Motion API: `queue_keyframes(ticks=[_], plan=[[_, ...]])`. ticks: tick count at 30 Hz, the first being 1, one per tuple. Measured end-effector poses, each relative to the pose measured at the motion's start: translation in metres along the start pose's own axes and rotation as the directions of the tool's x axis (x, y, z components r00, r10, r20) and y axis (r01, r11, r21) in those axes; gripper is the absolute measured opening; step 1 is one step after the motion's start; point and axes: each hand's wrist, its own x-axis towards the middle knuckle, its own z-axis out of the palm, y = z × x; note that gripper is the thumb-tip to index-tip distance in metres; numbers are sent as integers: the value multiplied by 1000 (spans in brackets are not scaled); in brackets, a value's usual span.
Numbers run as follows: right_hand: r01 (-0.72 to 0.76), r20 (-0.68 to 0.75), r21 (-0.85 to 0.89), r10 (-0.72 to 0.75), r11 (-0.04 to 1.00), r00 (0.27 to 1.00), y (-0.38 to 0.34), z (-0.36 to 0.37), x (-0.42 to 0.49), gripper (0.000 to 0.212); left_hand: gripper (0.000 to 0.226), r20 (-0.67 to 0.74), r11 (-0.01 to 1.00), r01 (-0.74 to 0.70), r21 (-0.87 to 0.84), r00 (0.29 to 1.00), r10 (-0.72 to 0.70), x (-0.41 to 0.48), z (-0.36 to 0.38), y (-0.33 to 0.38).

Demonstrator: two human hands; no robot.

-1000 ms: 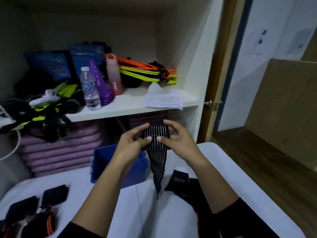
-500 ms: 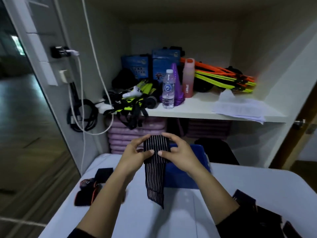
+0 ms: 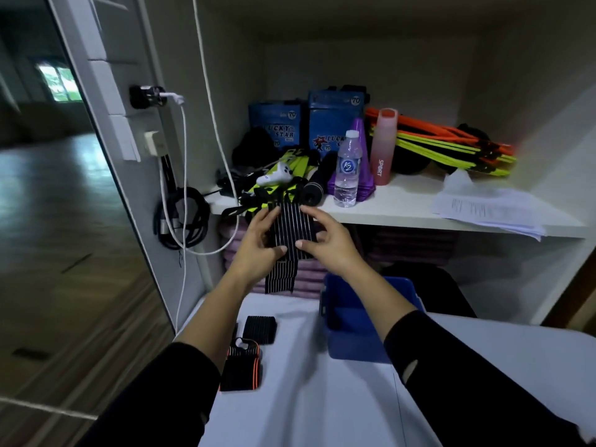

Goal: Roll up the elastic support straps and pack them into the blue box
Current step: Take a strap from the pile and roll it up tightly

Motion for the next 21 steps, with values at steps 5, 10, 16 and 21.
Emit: queue_keyframes(ticks=[5,10,16,21], plan=[[-140,84,34,137,990,987,55,18,-58,65,75,5,991,130,-7,991,-130,-53,10,-72],[-350,149,30,342,936,928,143,46,-147,63,76,107,925,377,49,919,-380,-134,22,-154],[-524,196,-156,547,837,814,210,67,-233,64,57,187,797,575,187,775,-603,-208,39,-193],[-521,221,-321,597,791,771,218,73,-275,63,49,213,701,534,473,702,-679,-241,43,-209]])
